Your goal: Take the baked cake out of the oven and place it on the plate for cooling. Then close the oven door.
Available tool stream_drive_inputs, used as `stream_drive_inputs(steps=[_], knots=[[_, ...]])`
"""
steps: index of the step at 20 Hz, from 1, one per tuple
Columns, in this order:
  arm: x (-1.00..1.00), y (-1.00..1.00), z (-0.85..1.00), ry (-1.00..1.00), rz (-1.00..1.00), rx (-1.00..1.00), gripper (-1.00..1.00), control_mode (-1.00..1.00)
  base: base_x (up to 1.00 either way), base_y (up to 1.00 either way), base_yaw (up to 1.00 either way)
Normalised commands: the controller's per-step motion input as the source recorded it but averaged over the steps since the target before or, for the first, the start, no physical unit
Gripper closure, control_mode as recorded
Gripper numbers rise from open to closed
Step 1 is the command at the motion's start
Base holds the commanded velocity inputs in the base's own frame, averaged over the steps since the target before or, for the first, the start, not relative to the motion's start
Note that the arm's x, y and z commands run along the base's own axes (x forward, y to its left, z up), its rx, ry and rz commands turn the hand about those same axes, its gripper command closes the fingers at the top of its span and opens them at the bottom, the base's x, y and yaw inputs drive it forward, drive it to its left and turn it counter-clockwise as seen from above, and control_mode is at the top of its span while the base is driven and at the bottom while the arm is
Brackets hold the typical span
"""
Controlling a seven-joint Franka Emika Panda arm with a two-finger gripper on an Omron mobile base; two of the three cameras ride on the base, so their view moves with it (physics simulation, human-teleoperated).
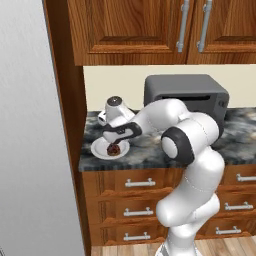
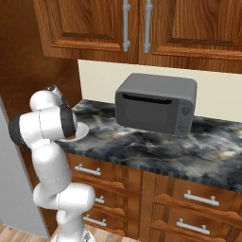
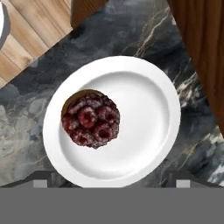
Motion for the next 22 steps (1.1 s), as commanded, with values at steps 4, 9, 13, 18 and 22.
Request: stream_drive_inputs(steps=[4,9,13,18,22], knots=[[-0.35,-0.22,1.0,-0.04,0.06,0.14,-1.0,-1.0,0.0,0.0,0.0],[-0.72,-0.29,0.96,0.0,0.0,0.12,-1.0,-1.0,0.0,0.0,0.0],[-0.9,-0.18,0.7,0.0,-0.13,0.13,-1.0,-1.0,0.0,0.0,0.0],[-0.95,-0.01,0.17,0.07,-0.61,0.12,-1.0,-1.0,0.0,0.0,0.0],[-0.61,0.0,0.02,0.13,-0.83,0.09,-1.0,-1.0,0.0,0.0,0.0]])
